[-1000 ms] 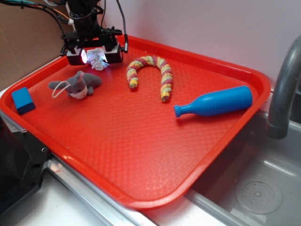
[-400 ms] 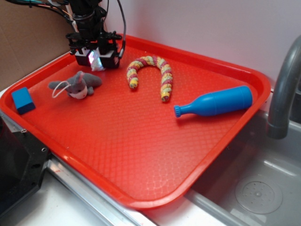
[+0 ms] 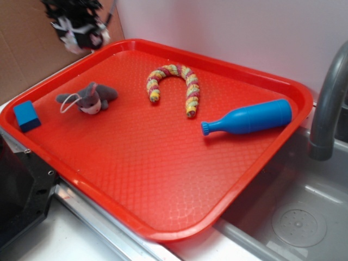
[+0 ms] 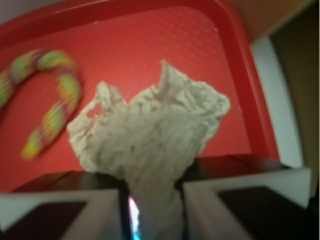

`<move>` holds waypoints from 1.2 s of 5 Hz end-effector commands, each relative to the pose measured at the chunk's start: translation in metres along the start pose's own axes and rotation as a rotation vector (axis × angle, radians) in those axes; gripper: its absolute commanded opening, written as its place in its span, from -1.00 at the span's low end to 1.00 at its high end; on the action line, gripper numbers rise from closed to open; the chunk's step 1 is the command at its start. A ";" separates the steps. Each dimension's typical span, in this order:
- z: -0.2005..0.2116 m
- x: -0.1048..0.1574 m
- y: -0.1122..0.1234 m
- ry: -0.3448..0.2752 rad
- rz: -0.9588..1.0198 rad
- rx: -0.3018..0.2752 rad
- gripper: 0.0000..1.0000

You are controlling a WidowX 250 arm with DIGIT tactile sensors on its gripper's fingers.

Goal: Grab the white paper.

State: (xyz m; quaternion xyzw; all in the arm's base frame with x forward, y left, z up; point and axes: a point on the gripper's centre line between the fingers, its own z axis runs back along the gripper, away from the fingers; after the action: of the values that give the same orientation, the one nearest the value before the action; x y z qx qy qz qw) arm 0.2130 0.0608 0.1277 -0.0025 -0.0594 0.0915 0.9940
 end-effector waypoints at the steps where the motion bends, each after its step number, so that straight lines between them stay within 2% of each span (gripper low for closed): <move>1: 0.090 -0.024 -0.047 -0.022 -0.223 -0.069 -1.00; 2: 0.104 -0.037 -0.073 -0.019 -0.316 -0.052 -1.00; 3: 0.104 -0.042 -0.080 -0.009 -0.293 0.006 -1.00; 5: 0.109 -0.050 -0.075 -0.039 -0.125 0.121 -1.00; 6: 0.106 -0.044 -0.073 -0.031 -0.099 0.114 -1.00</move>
State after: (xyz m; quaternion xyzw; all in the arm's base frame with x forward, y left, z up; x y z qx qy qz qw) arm 0.1694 -0.0302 0.2156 0.0635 -0.0531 0.0414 0.9957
